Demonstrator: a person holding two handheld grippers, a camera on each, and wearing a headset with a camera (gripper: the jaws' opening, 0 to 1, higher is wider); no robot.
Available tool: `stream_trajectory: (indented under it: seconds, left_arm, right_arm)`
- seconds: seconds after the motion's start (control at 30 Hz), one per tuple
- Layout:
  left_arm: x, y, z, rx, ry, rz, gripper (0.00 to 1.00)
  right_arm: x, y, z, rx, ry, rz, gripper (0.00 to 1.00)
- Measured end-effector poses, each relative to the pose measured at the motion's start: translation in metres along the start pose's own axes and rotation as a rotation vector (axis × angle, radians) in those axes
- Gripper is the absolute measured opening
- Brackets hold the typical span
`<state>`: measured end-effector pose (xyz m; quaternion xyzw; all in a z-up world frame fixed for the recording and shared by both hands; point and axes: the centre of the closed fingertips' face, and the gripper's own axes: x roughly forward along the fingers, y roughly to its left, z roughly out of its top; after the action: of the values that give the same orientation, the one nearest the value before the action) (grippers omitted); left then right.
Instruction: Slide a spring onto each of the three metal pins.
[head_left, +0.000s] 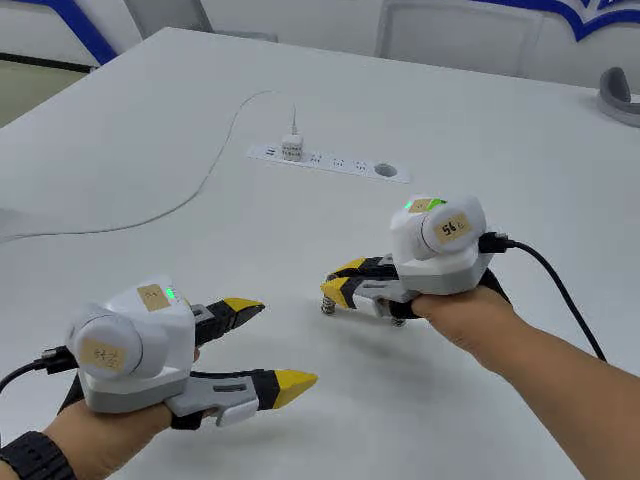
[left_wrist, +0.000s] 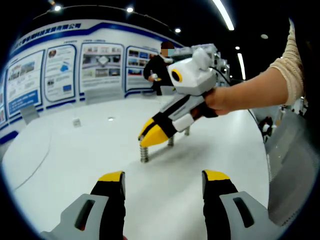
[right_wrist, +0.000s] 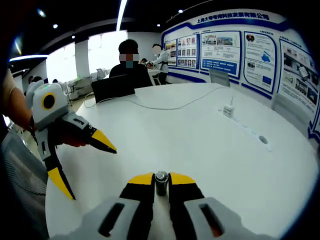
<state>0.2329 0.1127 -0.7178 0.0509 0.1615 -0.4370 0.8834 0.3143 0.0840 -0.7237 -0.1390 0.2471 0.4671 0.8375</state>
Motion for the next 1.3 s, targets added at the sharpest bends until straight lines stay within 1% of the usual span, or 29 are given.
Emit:
stream_trajectory:
  seconds: [0.33,0.6,0.83,1.0,1.3]
  left_arm:
    - [0.000,0.000,0.000,0.001,-0.001,-0.001,0.63]
    - [0.000,0.000,0.003,0.004,-0.004,-0.001,0.64]
    - [0.000,0.001,0.004,0.006,-0.005,0.001,0.65]
    - [0.001,0.001,0.004,0.006,-0.005,0.001,0.65]
    - [0.000,0.000,0.005,0.007,-0.007,0.003,0.67]
  right_arm:
    - [0.001,0.000,-0.003,0.000,0.014,-0.007,0.13]
    - [-0.004,0.000,0.000,-0.003,0.002,-0.018,0.17]
    - [-0.014,0.003,0.000,-0.003,-0.011,-0.029,0.20]
    - [-0.022,0.008,0.000,0.008,-0.027,-0.028,0.21]
    - [-0.039,0.018,-0.005,0.016,-0.042,-0.029,0.22]
